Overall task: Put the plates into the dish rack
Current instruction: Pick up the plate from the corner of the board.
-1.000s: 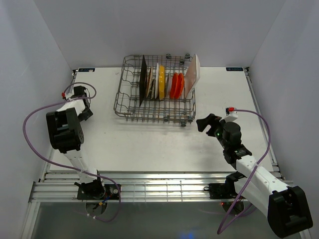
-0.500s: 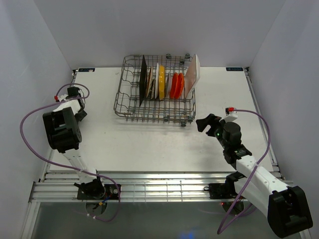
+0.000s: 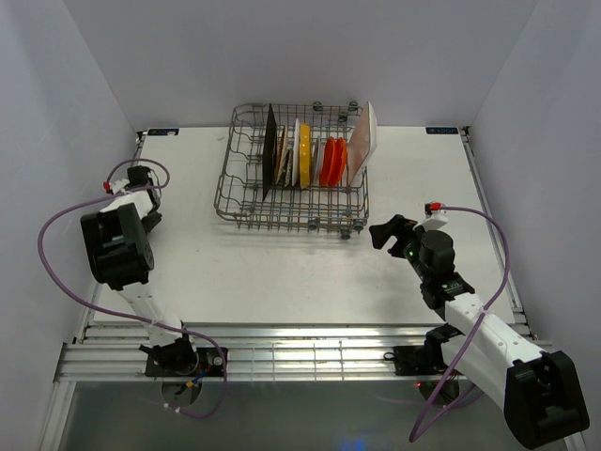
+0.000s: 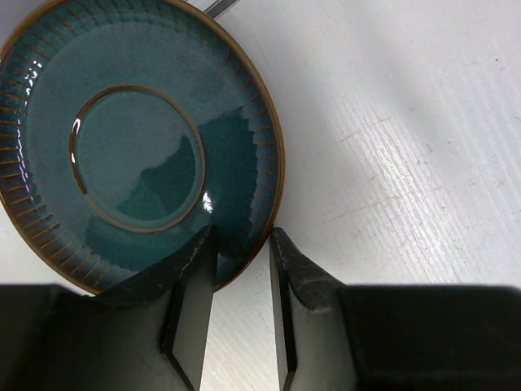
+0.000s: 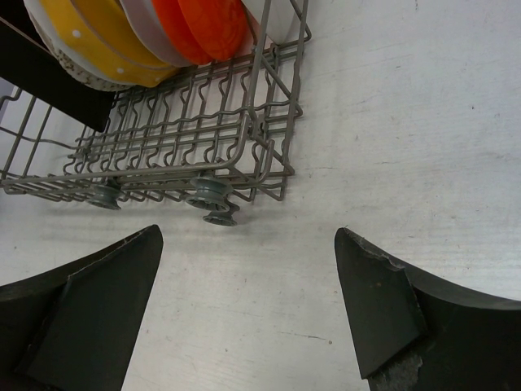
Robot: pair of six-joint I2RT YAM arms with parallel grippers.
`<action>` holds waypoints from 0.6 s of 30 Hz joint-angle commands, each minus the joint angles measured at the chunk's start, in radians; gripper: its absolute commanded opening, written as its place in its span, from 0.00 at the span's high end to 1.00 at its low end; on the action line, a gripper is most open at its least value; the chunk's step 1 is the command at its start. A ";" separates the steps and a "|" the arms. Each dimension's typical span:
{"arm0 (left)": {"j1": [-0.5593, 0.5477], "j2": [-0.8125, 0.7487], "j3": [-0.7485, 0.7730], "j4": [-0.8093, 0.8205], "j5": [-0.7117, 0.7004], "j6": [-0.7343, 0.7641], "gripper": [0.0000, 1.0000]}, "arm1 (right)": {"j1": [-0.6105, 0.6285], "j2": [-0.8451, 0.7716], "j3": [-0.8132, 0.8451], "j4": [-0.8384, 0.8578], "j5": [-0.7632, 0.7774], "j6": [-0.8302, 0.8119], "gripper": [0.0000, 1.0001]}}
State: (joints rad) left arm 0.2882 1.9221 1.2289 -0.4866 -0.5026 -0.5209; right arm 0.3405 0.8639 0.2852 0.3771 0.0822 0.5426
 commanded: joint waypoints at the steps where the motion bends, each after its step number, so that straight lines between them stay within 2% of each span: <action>1: 0.006 -0.009 -0.048 -0.070 0.016 -0.007 0.59 | -0.001 -0.005 0.003 0.055 0.002 -0.003 0.08; 3: 0.006 -0.012 -0.051 -0.070 0.018 -0.007 0.66 | -0.001 -0.006 0.002 0.055 0.004 -0.003 0.08; 5: 0.005 -0.015 -0.054 -0.070 0.015 -0.005 0.94 | -0.001 -0.008 0.002 0.055 0.004 -0.003 0.08; 6: 0.005 -0.017 -0.051 -0.073 0.013 -0.005 1.00 | -0.001 -0.009 0.002 0.055 0.004 -0.003 0.08; 18: -0.058 -0.041 -0.040 -0.076 -0.016 -0.001 1.00 | -0.001 -0.002 0.005 0.055 0.004 -0.004 0.08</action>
State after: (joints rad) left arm 0.2520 1.9083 1.2102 -0.5304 -0.5713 -0.5007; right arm 0.3405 0.8639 0.2852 0.3775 0.0822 0.5426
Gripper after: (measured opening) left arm 0.025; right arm 0.918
